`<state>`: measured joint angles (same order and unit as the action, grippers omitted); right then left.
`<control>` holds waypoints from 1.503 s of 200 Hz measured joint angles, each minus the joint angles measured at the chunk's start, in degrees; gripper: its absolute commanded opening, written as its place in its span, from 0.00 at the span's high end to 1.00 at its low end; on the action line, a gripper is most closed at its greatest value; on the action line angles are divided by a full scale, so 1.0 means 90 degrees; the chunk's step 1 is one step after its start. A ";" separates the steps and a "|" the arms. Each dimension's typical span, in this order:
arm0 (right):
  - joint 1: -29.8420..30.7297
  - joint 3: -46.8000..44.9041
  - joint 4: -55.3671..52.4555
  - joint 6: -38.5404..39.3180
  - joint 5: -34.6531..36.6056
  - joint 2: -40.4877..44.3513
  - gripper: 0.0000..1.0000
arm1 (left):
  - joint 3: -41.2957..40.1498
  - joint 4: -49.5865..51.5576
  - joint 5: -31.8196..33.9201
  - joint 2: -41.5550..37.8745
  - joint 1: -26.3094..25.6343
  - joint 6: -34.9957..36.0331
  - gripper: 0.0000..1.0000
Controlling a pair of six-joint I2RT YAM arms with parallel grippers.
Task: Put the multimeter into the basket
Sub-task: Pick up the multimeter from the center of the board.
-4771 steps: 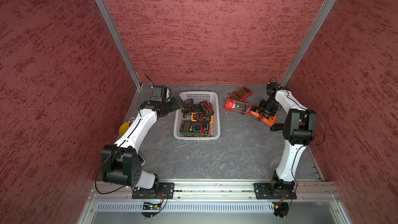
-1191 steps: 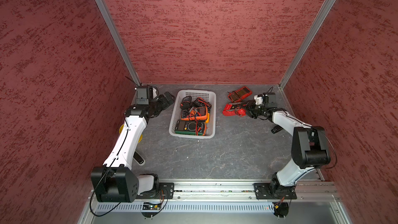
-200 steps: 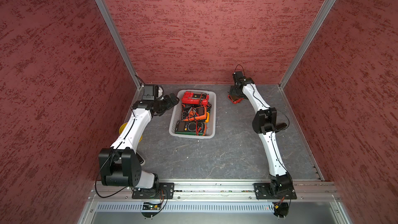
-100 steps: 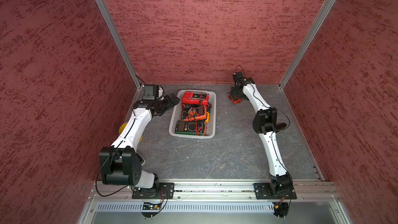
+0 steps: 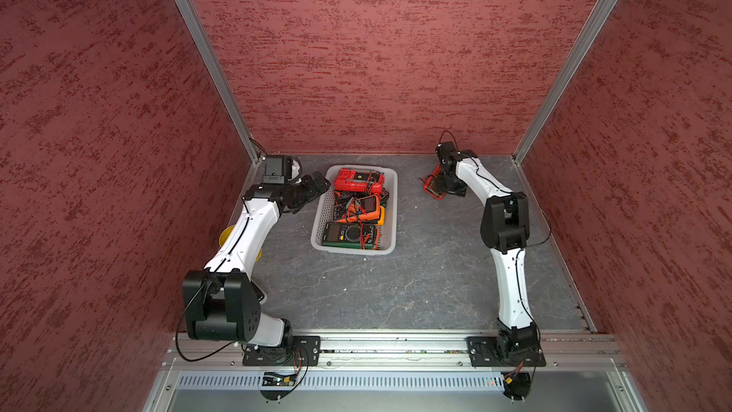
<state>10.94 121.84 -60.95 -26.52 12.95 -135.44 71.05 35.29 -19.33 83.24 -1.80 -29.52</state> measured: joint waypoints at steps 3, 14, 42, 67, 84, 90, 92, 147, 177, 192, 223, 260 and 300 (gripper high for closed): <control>-0.0012 0.0000 0.0007 -0.0002 -0.0017 0.0015 0.38 | 0.0000 0.0000 0.0000 0.0000 0.0000 0.0000 0.00; -0.0049 0.0000 0.0041 -0.0005 -0.0075 0.0063 0.37 | 0.0000 0.0000 0.0005 0.0000 -0.0007 0.0000 0.00; -0.0177 0.0019 0.0087 -0.0053 -0.0260 0.0131 0.14 | 0.0000 0.0000 0.0012 0.0000 -0.0017 0.0000 0.00; -0.0236 0.0199 0.0104 -0.0126 -0.0486 0.0131 0.01 | 0.0002 0.0002 0.0015 0.0000 -0.0022 0.0000 0.00; -0.0255 0.0381 0.0199 -0.0274 -0.0707 0.0131 0.01 | 0.0005 0.0002 0.0017 0.0000 -0.0032 0.0000 0.00; -0.0250 0.0435 0.0233 -0.0340 -0.0765 0.0129 0.01 | 0.0012 0.0007 0.0022 0.0000 -0.0044 0.0000 0.00; -0.0250 0.0464 0.0236 -0.0362 -0.0777 0.0126 0.01 | 0.0012 0.0007 0.0022 0.0000 -0.0046 0.0000 0.00; 0.0029 0.2234 0.0107 -0.0952 -0.0690 -0.0838 0.01 | 0.0151 0.0027 0.0027 0.0007 -0.0129 0.0000 0.00; 0.0177 0.2946 -0.0078 -0.1129 -0.0493 -0.1506 0.01 | 0.0155 0.0029 0.0027 0.0012 -0.0129 0.0000 0.00; 0.0243 0.3060 -0.0197 -0.1163 -0.0367 -0.1700 0.01 | 0.0155 0.0027 0.0024 0.0015 -0.0129 0.0000 0.00; 0.0274 0.3089 -0.0442 -0.1134 -0.0032 -0.1775 0.01 | 0.0155 0.0027 0.0015 0.0019 -0.0129 0.0002 0.00; 0.0274 0.3089 -0.1003 -0.1001 0.0287 -0.1785 0.01 | 0.0155 0.0027 0.0010 0.0104 -0.0129 0.0000 0.00; 0.0272 0.2812 -0.1188 -0.0804 0.0330 -0.1702 0.01 | 0.0155 0.0024 0.0012 0.0121 -0.0129 0.0000 0.00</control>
<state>13.39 147.15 -71.64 -33.76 15.92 -150.76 72.44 35.51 -19.22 84.33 -2.96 -29.52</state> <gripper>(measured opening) 0.989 0.996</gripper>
